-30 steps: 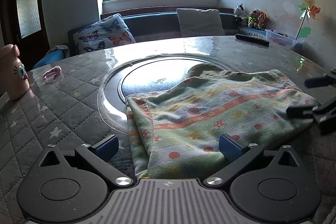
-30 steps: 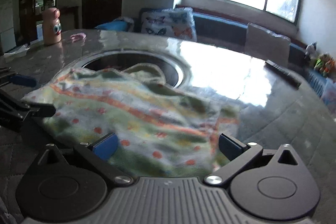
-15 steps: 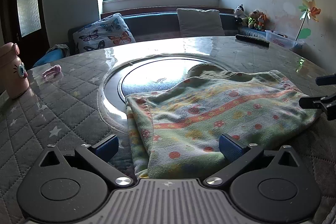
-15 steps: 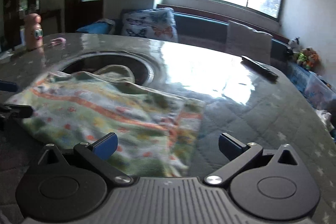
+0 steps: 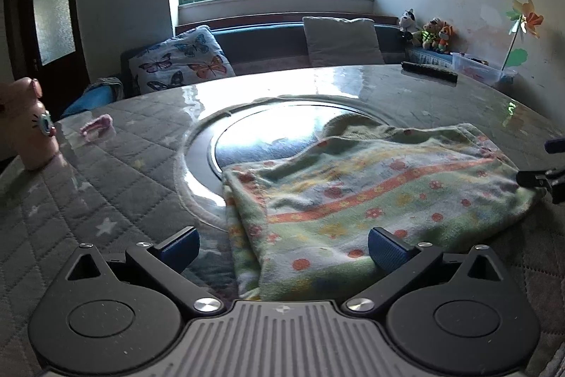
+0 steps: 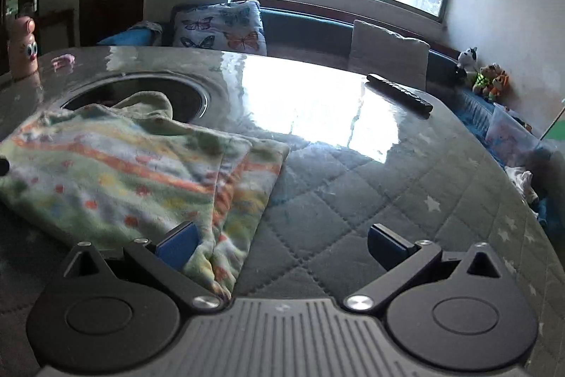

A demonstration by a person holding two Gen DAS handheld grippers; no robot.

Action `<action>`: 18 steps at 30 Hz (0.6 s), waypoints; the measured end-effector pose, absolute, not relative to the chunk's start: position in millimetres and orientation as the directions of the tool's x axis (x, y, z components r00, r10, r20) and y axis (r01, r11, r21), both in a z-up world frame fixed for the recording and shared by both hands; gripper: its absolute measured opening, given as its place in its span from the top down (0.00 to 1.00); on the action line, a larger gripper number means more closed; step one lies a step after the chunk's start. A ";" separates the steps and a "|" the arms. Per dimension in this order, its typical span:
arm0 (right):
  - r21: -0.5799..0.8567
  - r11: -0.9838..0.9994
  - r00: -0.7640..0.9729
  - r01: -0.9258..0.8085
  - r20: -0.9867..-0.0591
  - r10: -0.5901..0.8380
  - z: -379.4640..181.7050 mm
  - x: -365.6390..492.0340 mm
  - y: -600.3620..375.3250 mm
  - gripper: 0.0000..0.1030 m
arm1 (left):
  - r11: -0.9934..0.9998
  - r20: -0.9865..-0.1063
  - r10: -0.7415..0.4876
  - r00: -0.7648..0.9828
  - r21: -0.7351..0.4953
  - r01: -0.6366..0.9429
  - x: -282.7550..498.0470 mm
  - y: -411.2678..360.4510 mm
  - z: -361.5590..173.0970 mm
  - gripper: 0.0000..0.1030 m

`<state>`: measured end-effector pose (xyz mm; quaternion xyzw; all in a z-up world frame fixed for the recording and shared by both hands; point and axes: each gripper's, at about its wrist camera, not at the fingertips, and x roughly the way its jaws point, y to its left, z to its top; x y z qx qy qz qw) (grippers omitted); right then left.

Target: Fold clothes

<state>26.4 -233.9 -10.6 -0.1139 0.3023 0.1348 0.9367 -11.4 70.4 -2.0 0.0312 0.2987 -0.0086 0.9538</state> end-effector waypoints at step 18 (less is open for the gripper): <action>-0.145 0.760 0.675 -0.634 -0.584 0.452 10.7 -0.1 -140.0 0.01 | 0.996 -0.588 0.090 0.804 0.042 -0.081 -19.9 111.5 -1.2 0.00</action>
